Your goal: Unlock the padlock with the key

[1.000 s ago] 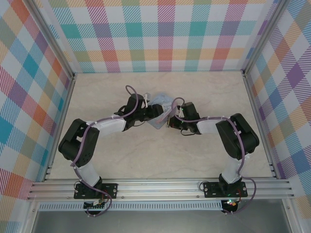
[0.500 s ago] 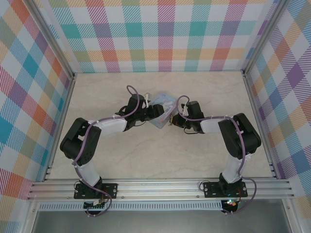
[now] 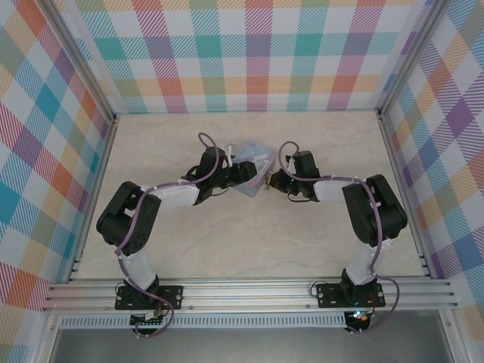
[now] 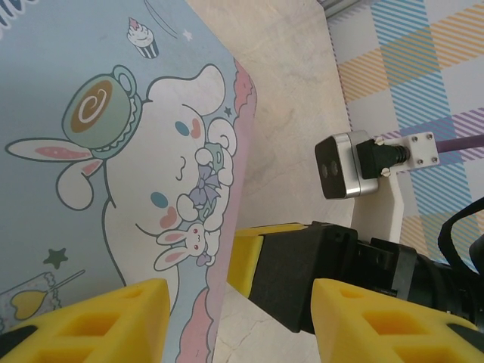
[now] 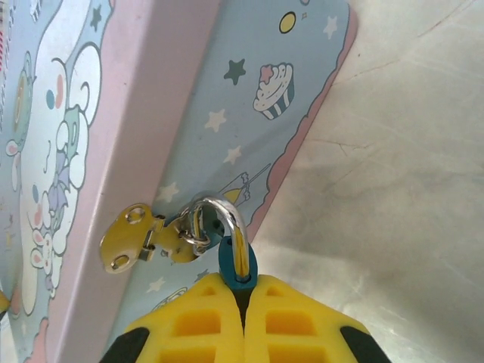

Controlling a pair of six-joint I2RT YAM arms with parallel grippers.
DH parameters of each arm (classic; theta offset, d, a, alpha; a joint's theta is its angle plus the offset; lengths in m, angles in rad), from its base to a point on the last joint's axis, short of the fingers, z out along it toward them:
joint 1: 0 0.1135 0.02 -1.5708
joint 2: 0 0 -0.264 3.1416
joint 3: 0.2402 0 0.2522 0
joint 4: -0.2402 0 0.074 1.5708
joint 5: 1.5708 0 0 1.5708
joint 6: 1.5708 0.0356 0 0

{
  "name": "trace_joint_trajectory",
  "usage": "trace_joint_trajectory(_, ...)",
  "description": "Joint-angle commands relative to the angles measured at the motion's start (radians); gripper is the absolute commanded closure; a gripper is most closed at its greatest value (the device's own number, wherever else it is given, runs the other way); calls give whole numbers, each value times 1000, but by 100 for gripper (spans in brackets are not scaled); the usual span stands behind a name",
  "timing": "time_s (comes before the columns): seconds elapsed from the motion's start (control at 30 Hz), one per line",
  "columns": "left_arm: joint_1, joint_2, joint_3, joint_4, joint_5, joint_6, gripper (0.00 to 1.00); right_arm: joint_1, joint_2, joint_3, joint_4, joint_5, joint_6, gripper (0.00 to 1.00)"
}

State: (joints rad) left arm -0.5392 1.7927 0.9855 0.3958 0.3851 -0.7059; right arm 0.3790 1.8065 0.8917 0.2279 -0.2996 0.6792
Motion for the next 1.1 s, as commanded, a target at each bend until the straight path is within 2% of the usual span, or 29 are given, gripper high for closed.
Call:
trace_joint_trajectory(0.0,-1,82,-47,-120,-21,6,47,-22,23,62,-41,7,18,94)
trace_joint_trajectory(0.37,-1,105,-50,-110,-23,2,47,-28,85,181,-195,64,-34,94)
trace_joint_trajectory(0.57,5,66,-49,-117,-16,9,47,-32,15,172,-252,122,-99,94)
trace_joint_trajectory(0.7,30,12,-37,-125,16,10,44,-45,-89,135,-303,142,-159,94)
trace_joint_trajectory(0.9,97,-107,6,-172,76,41,38,-58,-283,62,-398,5,-220,93)
trace_joint_trajectory(1.07,143,-236,17,-247,69,100,26,-56,-426,-8,-481,-165,-195,93)
